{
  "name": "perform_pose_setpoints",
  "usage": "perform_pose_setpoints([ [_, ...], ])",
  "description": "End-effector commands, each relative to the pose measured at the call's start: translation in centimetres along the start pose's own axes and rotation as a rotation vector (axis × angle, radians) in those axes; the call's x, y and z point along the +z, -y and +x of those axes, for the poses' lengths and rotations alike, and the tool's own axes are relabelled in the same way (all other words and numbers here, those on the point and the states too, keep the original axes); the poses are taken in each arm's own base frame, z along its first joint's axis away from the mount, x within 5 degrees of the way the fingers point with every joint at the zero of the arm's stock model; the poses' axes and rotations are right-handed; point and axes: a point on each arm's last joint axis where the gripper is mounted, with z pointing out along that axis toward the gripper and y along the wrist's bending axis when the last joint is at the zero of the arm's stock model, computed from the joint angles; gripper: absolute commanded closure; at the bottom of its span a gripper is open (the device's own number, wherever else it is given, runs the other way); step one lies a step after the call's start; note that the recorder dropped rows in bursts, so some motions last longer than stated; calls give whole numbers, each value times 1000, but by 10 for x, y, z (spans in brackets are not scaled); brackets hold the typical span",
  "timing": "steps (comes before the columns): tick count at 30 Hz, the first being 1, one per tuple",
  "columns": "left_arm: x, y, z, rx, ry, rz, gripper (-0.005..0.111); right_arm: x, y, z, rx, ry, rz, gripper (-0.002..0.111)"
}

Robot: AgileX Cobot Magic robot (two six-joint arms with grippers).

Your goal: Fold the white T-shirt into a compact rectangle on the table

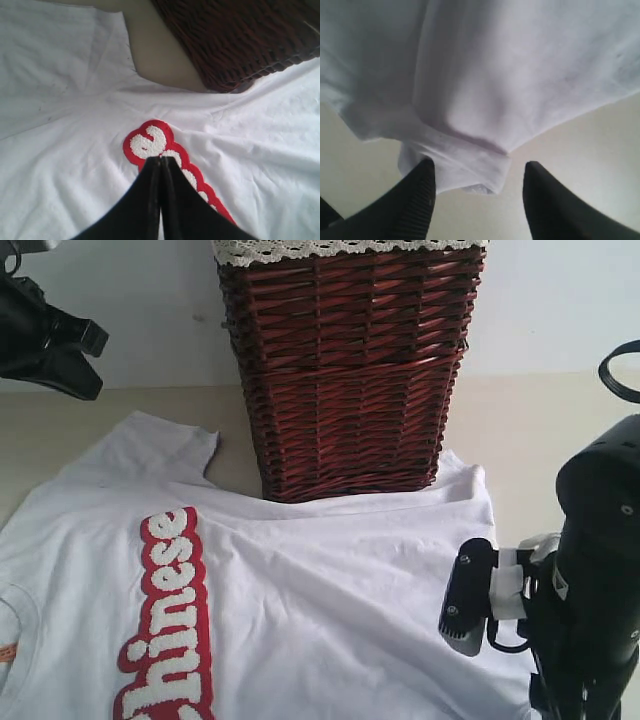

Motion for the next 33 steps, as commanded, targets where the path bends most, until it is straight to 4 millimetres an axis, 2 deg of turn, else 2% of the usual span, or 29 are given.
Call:
perform_pose_setpoints([
  [1,-3,2,-1,-2,22,6,107,-1,-1,-2,-12,9,-12,57],
  [6,-3,2,0,-3,18,9,107,1,7,-8,0,61,70,64],
  [8,-3,3,0,-3,10,13,107,8,7,-13,20,74,44,68],
  [12,-3,2,0,-3,12,12,107,22,4,-11,23,-22,-21,77],
  [17,-3,3,0,-6,18,14,107,19,5,-9,0,-93,-34,108],
  [21,-3,3,-1,-10,20,20,107,-9,10,-12,14,-55,-9,108],
  [24,-3,3,-1,-10,22,18,107,-17,9,-9,-18,-51,1,108],
  [31,-3,6,1,0,5,41,107,-23,16,0,-126,-118,81,108],
  [33,-2,14,2,52,-15,70,107,-23,18,1,-122,-129,107,101],
])
